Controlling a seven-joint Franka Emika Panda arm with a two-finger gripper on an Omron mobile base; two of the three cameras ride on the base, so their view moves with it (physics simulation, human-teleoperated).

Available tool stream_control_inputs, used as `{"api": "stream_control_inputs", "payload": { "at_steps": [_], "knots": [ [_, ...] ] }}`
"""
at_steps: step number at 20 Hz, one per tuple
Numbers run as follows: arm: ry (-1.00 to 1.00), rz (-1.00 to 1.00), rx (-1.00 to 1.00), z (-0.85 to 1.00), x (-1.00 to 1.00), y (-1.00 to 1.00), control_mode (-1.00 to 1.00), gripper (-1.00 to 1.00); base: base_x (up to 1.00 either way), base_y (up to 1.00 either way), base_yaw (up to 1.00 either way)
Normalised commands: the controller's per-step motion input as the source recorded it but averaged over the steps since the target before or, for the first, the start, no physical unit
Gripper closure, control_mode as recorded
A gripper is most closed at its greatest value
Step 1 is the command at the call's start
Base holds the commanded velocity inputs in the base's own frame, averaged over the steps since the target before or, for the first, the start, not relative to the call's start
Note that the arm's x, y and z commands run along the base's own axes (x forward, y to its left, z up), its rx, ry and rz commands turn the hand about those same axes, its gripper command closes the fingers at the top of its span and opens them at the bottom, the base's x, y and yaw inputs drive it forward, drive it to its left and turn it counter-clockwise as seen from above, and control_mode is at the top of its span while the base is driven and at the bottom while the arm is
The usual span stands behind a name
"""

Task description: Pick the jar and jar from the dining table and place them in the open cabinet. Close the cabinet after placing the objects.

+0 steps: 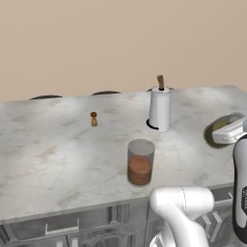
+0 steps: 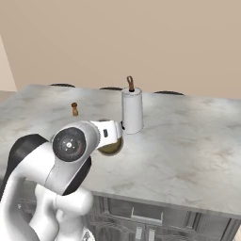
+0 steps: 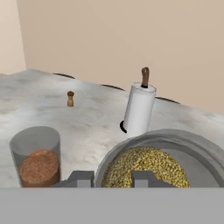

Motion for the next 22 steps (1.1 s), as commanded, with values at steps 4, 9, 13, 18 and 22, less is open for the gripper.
{"api": "stream_control_inputs", "payload": {
  "at_steps": [4, 9, 13, 18, 22],
  "knots": [
    [0.00, 0.00, 0.00, 0.00, 0.00, 0.00, 1.00, 1.00, 0.00, 0.00, 0.00],
    [0.00, 0.00, 0.00, 0.00, 0.00, 0.00, 1.00, 1.00, -0.66, 0.00, 0.03],
    [0.00, 0.00, 0.00, 0.00, 0.00, 0.00, 1.00, 1.00, -0.89, 0.00, 0.08],
    [0.00, 0.00, 0.00, 0.00, 0.00, 0.00, 1.00, 1.00, -0.79, -0.01, 0.07],
    [0.00, 0.00, 0.00, 0.00, 0.00, 0.00, 1.00, 1.00, -0.36, -0.05, -0.06]
  ]
}}
